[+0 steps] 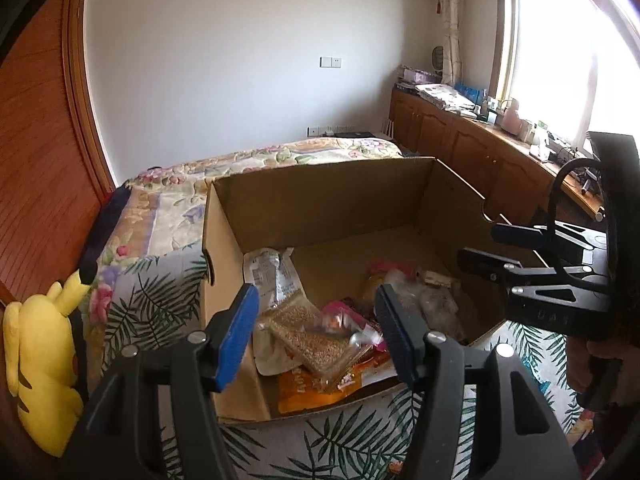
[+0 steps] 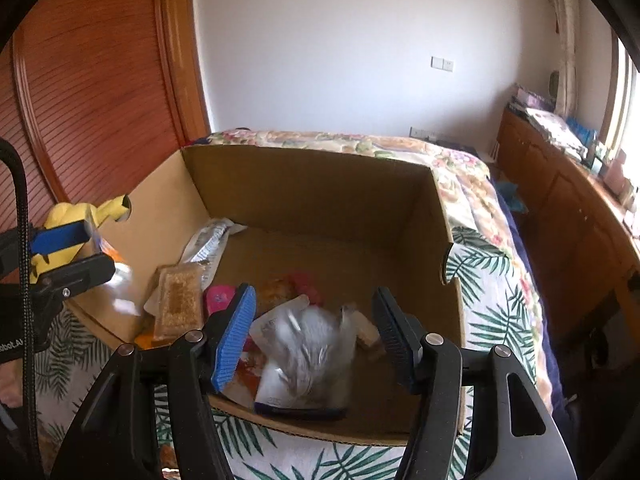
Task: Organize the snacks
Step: 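Lower both packets into the box and open both tools, then move the left tool to the copper foil candy while the right tool approaches the teal foil candy, then close the left tool on the copper foil candy while the right tool grasps the teal foil candy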
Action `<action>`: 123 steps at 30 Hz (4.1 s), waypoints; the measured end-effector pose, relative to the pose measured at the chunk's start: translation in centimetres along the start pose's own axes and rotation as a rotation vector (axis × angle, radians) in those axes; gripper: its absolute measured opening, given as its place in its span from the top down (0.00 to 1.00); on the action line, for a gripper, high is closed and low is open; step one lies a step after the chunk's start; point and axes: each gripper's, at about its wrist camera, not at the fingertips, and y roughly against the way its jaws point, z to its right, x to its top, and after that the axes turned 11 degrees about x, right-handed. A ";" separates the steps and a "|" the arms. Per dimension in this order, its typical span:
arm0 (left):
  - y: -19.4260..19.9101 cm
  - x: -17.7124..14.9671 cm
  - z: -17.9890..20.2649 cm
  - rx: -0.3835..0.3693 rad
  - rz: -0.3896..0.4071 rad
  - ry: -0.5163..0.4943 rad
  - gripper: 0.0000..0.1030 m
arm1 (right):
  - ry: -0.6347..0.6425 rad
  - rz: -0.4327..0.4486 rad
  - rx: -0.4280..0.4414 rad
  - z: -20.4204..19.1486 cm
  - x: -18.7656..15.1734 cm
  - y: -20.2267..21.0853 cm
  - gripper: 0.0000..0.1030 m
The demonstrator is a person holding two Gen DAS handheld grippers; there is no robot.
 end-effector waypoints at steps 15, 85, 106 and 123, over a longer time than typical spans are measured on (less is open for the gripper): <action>3.2 -1.6 1.7 -0.048 0.045 -0.054 0.36 | 0.100 0.085 0.061 -2.8 -2.6 5.2 0.35; 1.1 -17.8 5.3 -0.194 -0.166 -0.091 0.77 | -0.010 -0.063 -0.036 3.9 -19.6 3.7 0.48; 3.1 -18.3 4.1 -0.223 -0.132 0.001 0.79 | -0.015 -0.066 -0.031 4.0 -19.6 3.7 0.47; 5.0 -17.3 2.6 -0.225 -0.091 0.043 0.79 | 0.003 -0.051 0.026 2.3 -19.6 5.2 0.79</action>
